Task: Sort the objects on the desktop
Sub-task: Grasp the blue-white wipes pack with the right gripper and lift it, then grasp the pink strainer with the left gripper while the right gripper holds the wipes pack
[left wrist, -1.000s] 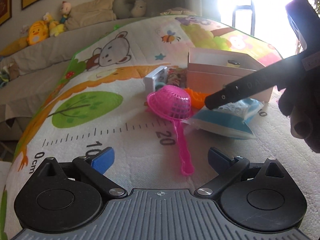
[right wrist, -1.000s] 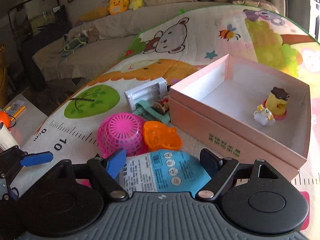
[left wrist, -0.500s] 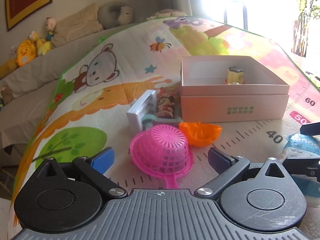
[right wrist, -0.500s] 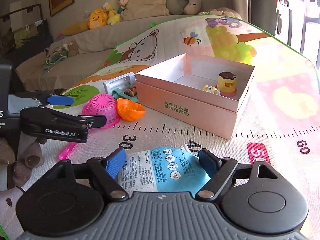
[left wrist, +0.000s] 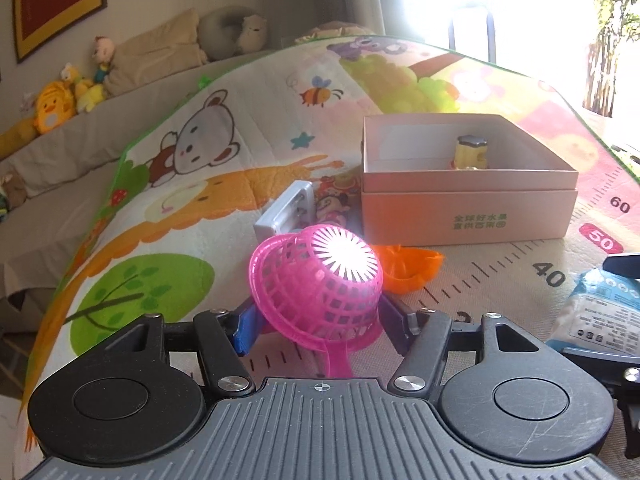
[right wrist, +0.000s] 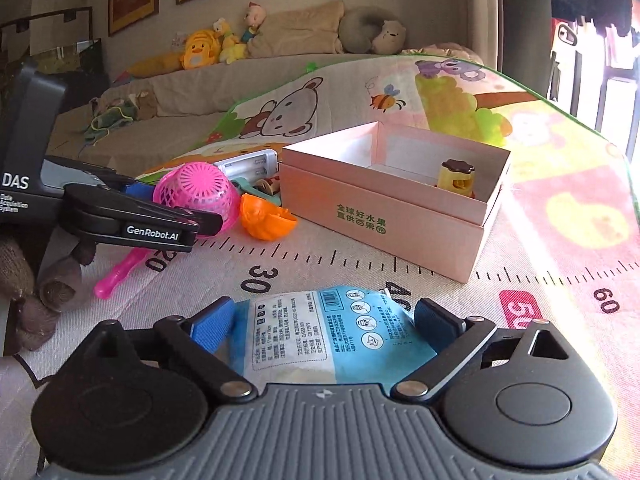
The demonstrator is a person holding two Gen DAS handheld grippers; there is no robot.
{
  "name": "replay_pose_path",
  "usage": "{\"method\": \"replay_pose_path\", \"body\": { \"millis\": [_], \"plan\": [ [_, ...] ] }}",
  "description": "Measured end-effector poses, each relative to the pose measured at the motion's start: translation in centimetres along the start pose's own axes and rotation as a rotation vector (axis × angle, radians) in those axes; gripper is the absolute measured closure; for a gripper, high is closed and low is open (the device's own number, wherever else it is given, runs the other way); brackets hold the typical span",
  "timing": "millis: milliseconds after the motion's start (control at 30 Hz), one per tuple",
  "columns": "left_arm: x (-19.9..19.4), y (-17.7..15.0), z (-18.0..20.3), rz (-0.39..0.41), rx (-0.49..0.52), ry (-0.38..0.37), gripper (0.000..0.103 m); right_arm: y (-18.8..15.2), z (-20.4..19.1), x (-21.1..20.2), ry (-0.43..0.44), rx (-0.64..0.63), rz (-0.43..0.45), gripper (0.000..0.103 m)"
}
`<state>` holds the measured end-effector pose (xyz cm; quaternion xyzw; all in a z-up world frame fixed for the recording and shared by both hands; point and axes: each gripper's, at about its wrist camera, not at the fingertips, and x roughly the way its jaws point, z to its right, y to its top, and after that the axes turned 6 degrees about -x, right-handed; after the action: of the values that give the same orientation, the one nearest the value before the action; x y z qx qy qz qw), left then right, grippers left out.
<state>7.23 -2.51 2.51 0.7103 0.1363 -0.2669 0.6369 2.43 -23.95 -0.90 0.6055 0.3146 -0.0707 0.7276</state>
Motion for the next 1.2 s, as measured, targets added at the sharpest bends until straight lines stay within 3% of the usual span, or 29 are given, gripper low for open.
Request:
{"method": "replay_pose_path", "body": {
  "millis": [267, 300, 367, 567, 733, 900, 1033, 1200],
  "plan": [
    [-5.3, -2.5, 0.1, -0.006, -0.054, -0.138, 0.033, -0.1, 0.0, 0.0, -0.002, 0.003, -0.001, 0.006],
    [-5.5, -3.0, 0.0, -0.015, -0.056, -0.139, 0.033, -0.1, -0.1, 0.0, -0.004, 0.002, -0.002, 0.006],
    [-5.7, -3.8, -0.1, -0.035, -0.053, -0.135, 0.020, -0.1, -0.1, 0.0, -0.005, 0.002, -0.007, 0.006],
    [-6.4, -5.7, -1.0, -0.066, -0.073, -0.113, 0.010, 0.2, 1.1, -1.9, -0.026, 0.028, -0.002, 0.006],
    [-6.0, -6.1, -1.8, -0.082, -0.116, -0.087, 0.008, 0.2, 3.6, -4.6, -0.083, 0.077, -0.002, 0.006],
    [-5.8, -6.1, -2.1, -0.089, -0.135, -0.080, 0.006, -1.6, 5.5, -6.7, -0.149, 0.094, -0.069, 0.006],
    [-5.7, -6.1, -2.0, -0.094, -0.131, -0.080, 0.004, -2.5, 5.3, -6.6, -0.133, 0.075, -0.107, 0.007],
    [-5.6, -6.2, -1.9, -0.100, -0.136, -0.077, 0.003, -1.0, 3.7, -4.2, -0.080, 0.035, -0.079, 0.007]
  ]
}}
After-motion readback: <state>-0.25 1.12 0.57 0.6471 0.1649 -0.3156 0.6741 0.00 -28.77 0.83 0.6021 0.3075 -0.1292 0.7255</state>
